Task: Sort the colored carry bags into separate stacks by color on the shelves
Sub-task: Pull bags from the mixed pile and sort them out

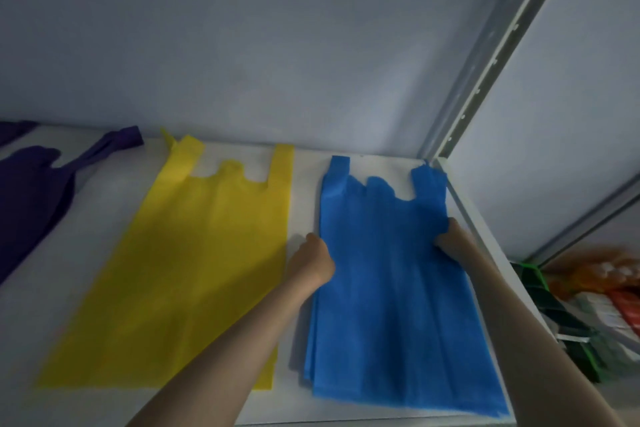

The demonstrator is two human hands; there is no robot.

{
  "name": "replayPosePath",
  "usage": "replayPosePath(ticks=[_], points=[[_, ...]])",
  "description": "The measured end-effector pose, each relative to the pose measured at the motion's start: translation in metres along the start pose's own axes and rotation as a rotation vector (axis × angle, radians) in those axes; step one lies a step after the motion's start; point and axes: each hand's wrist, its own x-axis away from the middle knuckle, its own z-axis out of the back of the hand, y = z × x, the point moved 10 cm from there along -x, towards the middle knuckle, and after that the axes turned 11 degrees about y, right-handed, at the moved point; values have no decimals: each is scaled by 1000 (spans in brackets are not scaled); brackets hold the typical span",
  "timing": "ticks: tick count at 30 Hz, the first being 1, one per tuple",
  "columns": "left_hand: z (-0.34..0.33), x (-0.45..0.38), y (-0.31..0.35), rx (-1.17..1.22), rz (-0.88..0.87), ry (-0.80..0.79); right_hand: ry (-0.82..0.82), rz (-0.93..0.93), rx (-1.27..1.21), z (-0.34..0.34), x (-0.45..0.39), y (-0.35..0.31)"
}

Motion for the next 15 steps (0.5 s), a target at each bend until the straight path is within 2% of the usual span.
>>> replayPosePath(ticks=[6,15], points=[[-2,-1,-2,-69,-19,56,81,43,32,-3,0,-6],[7,5,2,-125,-37,141,104,5,72,1,8,2]])
